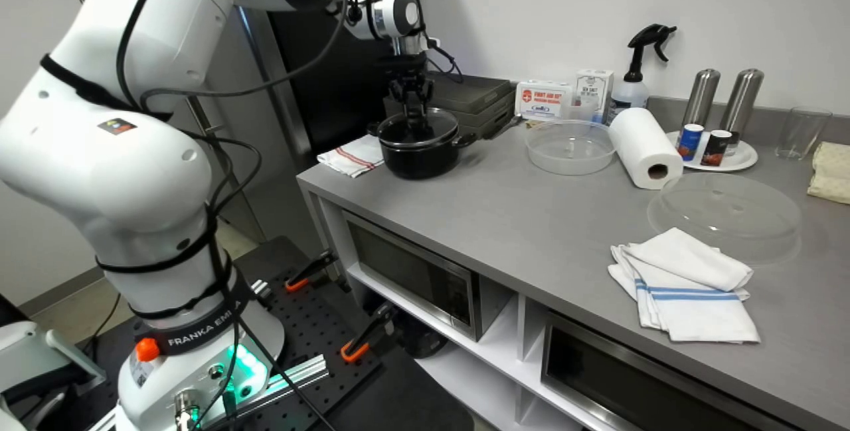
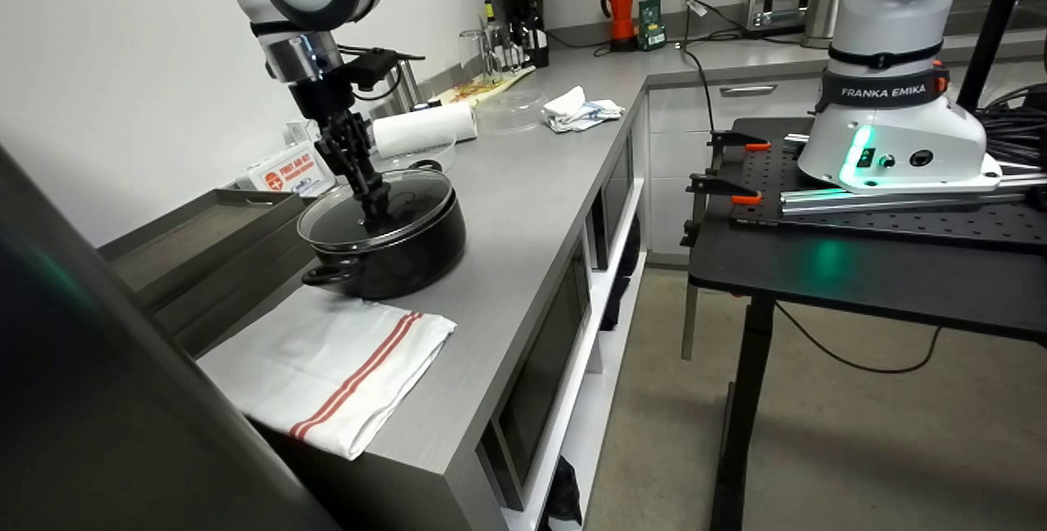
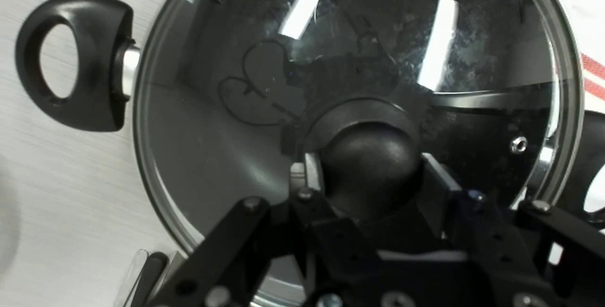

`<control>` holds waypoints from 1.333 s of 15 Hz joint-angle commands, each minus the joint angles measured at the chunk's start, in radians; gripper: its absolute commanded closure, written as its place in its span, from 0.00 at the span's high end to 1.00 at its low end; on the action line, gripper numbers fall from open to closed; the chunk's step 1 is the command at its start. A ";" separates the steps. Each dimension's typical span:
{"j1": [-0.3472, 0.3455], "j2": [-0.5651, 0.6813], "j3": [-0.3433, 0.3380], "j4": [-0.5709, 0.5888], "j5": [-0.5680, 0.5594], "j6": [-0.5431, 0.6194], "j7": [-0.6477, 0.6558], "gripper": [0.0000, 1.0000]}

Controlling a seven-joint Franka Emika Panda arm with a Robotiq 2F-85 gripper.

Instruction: Uncover the pot and put the lid on the counter

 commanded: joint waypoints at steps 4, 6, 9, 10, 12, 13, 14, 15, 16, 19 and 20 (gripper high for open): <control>0.022 -0.125 -0.014 -0.070 -0.029 -0.012 0.022 0.25; 0.015 -0.146 -0.024 -0.085 -0.030 -0.011 0.026 0.25; -0.010 -0.179 -0.048 -0.113 -0.024 -0.010 0.026 0.25; -0.021 -0.188 -0.057 -0.124 -0.023 -0.009 0.027 0.25; -0.053 -0.215 -0.077 -0.159 -0.020 -0.003 0.026 0.25; -0.071 -0.227 -0.086 -0.175 -0.018 -0.001 0.023 0.25; -0.089 -0.241 -0.095 -0.196 -0.018 0.002 0.022 0.25; -0.111 -0.255 -0.103 -0.216 -0.014 0.004 0.019 0.25; -0.131 -0.265 -0.110 -0.230 -0.012 0.006 0.018 0.25; -0.200 -0.300 -0.123 -0.289 0.006 0.014 0.003 0.25; -0.223 -0.315 -0.125 -0.315 0.012 0.020 -0.004 0.25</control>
